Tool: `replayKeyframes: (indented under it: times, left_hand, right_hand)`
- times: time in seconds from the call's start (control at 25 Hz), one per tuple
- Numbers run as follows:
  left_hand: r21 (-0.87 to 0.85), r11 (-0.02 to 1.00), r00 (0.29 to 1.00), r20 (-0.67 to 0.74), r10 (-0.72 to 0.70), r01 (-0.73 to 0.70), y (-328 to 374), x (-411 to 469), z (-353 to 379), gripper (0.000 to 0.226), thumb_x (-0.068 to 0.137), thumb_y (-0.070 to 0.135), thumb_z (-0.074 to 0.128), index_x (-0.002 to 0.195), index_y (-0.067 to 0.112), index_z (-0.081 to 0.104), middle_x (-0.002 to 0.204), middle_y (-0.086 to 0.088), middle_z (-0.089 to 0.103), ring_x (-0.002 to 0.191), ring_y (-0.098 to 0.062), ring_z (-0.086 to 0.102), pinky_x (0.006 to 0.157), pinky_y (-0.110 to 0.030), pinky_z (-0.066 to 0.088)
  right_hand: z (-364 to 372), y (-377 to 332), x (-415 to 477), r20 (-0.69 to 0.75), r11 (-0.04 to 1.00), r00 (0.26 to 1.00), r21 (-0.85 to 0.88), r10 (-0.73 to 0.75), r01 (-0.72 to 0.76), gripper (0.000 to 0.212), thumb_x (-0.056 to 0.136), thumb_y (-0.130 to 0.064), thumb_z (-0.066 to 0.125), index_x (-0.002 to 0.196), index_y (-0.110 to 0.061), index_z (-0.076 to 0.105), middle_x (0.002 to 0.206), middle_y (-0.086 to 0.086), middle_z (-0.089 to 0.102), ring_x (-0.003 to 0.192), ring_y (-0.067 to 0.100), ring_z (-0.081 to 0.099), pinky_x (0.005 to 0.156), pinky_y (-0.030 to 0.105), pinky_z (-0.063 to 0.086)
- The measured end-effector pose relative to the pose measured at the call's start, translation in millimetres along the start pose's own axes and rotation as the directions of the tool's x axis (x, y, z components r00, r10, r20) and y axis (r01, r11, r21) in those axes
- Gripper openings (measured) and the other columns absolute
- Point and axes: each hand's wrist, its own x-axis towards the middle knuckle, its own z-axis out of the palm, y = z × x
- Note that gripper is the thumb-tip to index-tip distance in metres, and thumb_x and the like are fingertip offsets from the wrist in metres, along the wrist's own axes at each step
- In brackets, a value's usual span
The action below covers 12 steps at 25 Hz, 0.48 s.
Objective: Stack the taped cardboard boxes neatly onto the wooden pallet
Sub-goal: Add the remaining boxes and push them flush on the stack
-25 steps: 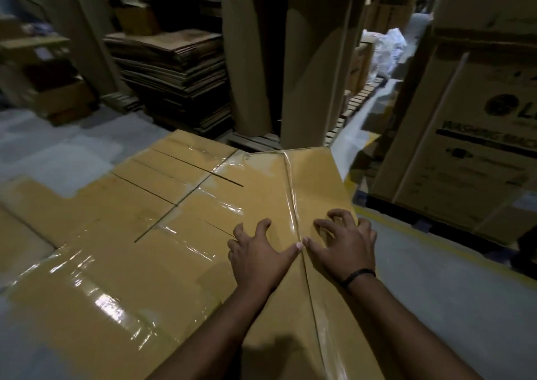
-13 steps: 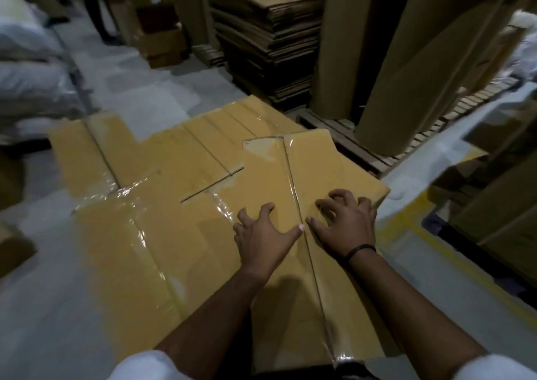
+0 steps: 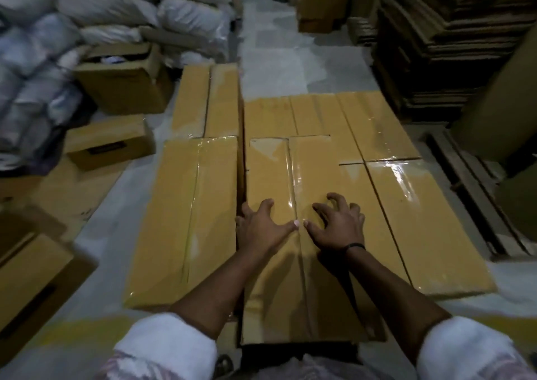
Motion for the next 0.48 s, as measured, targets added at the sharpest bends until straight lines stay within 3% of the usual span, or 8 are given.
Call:
replayKeyframes:
  times: [0.28,0.36,0.48]
  left_hand:
    - [-0.033,0.982,0.982,0.047,-0.183,0.184,-13.5,29.4,18.3,0.090,0.072,0.072,0.076,0.149,0.041,0.041,0.161,-0.012,0.020,0.142,-0.043,0.028,0.105,-0.052,0.043]
    - [0.027,0.987,0.983,0.088,-0.162,0.160,-15.1,32.1,22.2,0.084,0.077,0.068,0.075,0.148,0.039,0.043,0.162,-0.009,0.020,0.143,-0.042,0.025,0.106,-0.052,0.042]
    - [0.265,0.964,0.977,0.199,-0.082,0.027,-14.9,25.2,32.7,0.085,0.082,0.069,0.069,0.153,0.035,0.038,0.167,-0.011,0.012,0.148,-0.045,0.013,0.116,-0.053,0.029]
  right_hand:
    - [36.8,16.1,42.4,0.291,0.989,0.947,-0.022,-0.134,0.147,0.079,0.077,-0.066,0.067,0.147,-0.043,0.037,0.163,-0.006,0.001,0.143,0.043,0.012,0.116,0.058,0.025]
    - [47.3,23.5,48.1,0.396,0.983,0.905,-0.027,-0.158,0.183,0.082,0.078,-0.062,0.070,0.148,-0.043,0.032,0.165,-0.006,-0.008,0.145,0.047,0.004,0.117,0.061,0.021]
    - [52.7,28.0,52.2,0.469,0.972,0.867,-0.064,-0.170,0.225,0.080,0.084,-0.058,0.068,0.152,-0.041,0.028,0.166,-0.002,-0.012,0.147,0.049,-0.009,0.118,0.061,0.015]
